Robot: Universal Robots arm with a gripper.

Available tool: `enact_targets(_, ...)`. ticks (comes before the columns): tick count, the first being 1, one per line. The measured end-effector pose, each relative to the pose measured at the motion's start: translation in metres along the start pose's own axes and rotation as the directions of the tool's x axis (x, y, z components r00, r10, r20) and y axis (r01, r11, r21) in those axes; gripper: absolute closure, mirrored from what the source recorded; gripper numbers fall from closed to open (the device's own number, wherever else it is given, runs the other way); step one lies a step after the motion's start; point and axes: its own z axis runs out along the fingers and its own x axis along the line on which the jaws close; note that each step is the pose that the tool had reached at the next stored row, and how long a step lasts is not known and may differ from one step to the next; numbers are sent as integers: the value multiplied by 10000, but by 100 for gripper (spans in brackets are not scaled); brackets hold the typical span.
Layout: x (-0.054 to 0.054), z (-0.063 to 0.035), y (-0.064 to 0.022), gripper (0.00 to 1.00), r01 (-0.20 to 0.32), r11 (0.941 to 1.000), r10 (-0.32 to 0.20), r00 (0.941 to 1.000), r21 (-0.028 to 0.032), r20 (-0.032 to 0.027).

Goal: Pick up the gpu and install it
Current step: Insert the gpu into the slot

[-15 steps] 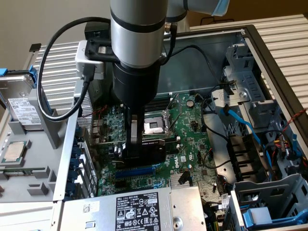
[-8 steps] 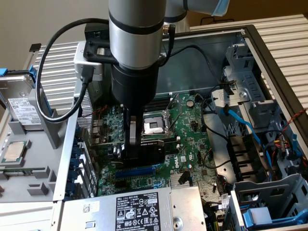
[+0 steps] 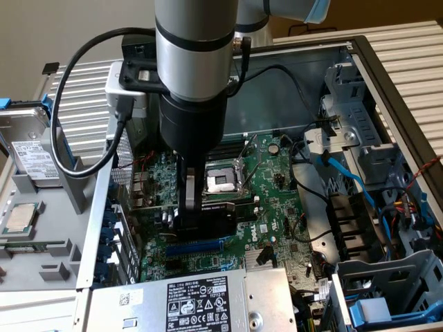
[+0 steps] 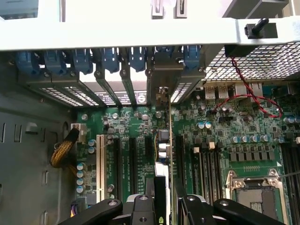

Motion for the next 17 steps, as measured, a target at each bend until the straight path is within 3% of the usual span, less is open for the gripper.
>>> enact_targets(17,1,48,11,74,23,10000,-23,10000,0,-2)
